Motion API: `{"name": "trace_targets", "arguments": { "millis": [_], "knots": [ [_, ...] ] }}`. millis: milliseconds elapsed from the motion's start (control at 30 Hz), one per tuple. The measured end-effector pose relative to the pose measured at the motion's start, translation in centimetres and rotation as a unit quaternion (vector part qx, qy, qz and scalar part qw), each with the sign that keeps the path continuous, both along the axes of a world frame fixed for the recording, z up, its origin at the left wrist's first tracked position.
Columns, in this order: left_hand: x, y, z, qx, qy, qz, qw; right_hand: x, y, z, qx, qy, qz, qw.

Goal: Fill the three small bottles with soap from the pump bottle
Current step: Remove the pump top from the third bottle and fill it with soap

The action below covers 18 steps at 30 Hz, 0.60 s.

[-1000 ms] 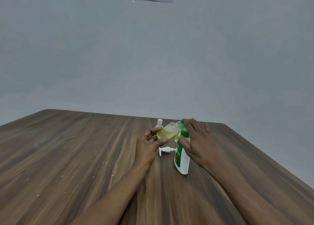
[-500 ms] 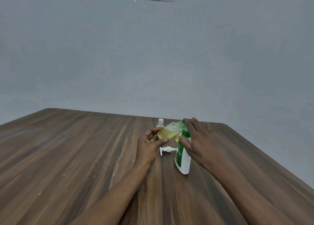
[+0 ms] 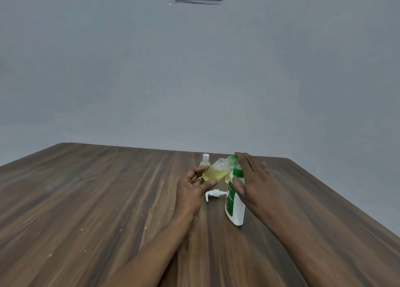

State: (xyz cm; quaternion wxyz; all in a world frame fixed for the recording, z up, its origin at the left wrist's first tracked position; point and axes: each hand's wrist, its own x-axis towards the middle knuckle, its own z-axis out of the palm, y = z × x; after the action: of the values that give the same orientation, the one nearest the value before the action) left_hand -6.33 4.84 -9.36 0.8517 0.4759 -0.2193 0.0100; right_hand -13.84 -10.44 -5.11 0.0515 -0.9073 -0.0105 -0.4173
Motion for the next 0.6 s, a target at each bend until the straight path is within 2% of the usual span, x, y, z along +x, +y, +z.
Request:
{"name": "trace_targets", "arguments": {
  "millis": [233,500,600],
  "knots": [
    [0.1,0.2,-0.3,0.009,-0.004,0.003,1.000,0.2,0.0,-0.6,0.059,0.000,0.030,0.998],
    [0.1,0.6,-0.2,0.020,-0.009,0.014,1.000,0.8,0.1,-1.2,0.003,-0.039,-0.006,0.999],
    [0.0,0.6,-0.1,0.017,-0.010,0.014,1.000,0.9,-0.1,-1.1,-0.006,-0.022,-0.009,1.000]
  ]
}}
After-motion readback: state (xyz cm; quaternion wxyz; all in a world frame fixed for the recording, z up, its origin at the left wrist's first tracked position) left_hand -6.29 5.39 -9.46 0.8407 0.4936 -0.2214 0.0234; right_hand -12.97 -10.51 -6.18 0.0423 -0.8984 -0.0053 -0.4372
